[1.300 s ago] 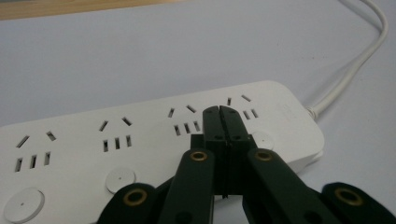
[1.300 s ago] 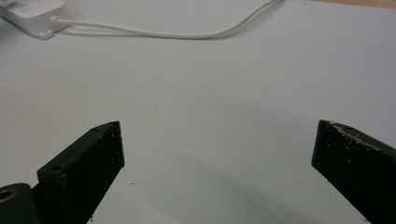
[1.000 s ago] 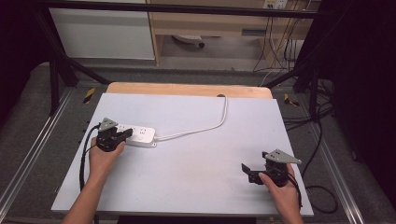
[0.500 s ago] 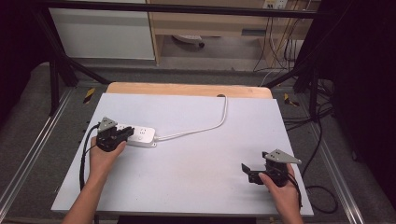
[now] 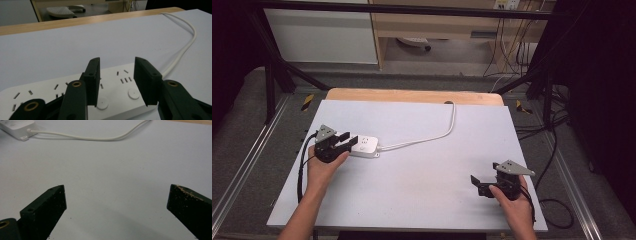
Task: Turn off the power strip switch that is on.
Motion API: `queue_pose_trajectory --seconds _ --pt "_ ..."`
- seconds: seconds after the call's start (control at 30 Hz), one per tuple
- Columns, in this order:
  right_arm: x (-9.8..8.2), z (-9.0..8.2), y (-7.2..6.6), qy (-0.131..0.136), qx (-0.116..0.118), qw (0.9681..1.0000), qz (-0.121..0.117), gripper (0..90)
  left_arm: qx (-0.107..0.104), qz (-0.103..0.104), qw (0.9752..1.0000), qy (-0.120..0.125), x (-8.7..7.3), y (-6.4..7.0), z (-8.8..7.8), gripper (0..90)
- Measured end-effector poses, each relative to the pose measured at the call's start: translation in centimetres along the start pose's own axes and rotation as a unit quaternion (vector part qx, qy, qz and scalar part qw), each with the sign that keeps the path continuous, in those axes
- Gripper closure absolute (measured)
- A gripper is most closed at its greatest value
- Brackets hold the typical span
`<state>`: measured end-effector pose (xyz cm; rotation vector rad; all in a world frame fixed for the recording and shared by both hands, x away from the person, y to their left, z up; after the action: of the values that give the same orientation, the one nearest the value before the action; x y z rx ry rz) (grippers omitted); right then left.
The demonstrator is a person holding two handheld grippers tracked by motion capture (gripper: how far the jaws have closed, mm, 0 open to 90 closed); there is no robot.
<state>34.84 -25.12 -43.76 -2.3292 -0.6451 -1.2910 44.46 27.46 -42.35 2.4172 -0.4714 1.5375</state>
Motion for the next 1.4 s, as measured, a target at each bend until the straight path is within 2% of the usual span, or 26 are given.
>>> queue_pose_trajectory --seconds 0.17,0.37,0.43,0.53,0.67,0.73,0.93,1.03,1.17,1.4 --pt "0.0 0.0 0.1 0.001 0.000 1.0000 0.001 3.0 0.003 -0.011 0.9998 0.017 0.2 0.1 -0.3 44.5" --pt "0.0 0.0 0.0 0.001 0.000 1.0000 0.001 3.0 0.010 -0.011 0.9993 0.033 0.6 0.4 -0.9 35.3" --pt "0.0 0.0 0.1 0.000 0.001 1.0000 0.000 3.0 0.011 -0.020 0.9989 0.040 0.9 0.4 -1.1 28.8" --pt "0.0 0.1 0.1 0.000 0.001 1.0000 0.000 3.0 0.019 -0.022 0.9986 0.043 1.2 0.6 -1.3 19.4" --pt "0.0 0.1 0.0 -0.002 0.002 1.0000 0.001 3.0 0.020 -0.024 0.9987 0.039 1.6 0.9 -1.6 9.0" --pt "0.0 0.1 0.0 -0.001 0.003 1.0000 0.001 2.9 0.022 -0.020 0.9988 0.038 1.8 1.2 -1.8 7.9" --pt "0.0 0.1 0.0 0.000 0.003 1.0000 0.000 3.0 0.006 -0.013 0.9992 0.038 2.3 2.0 -2.4 7.3" --pt "0.1 0.0 0.0 0.002 0.003 1.0000 0.000 2.9 -0.001 -0.017 0.9993 0.033 2.6 2.3 -2.8 7.5" --pt "0.1 0.0 -0.1 0.003 0.003 1.0000 -0.001 2.9 -0.005 -0.007 0.9998 0.020 2.8 2.9 -3.5 7.7" --pt "0.1 0.0 -0.1 0.005 0.005 1.0000 -0.003 2.9 -0.011 -0.004 0.9997 0.020 2.9 3.7 -5.2 7.7"
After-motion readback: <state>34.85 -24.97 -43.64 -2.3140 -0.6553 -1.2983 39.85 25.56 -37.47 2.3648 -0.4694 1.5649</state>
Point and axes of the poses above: each handheld gripper's, and its own axes: z roughly forward along the jaws, x roughly out of its top, y roughly to its right, the point moved 1 cm from there along z, roughly forward along the jaws, and after that the axes turned 6 degrees about x, right-handed, at the moved point
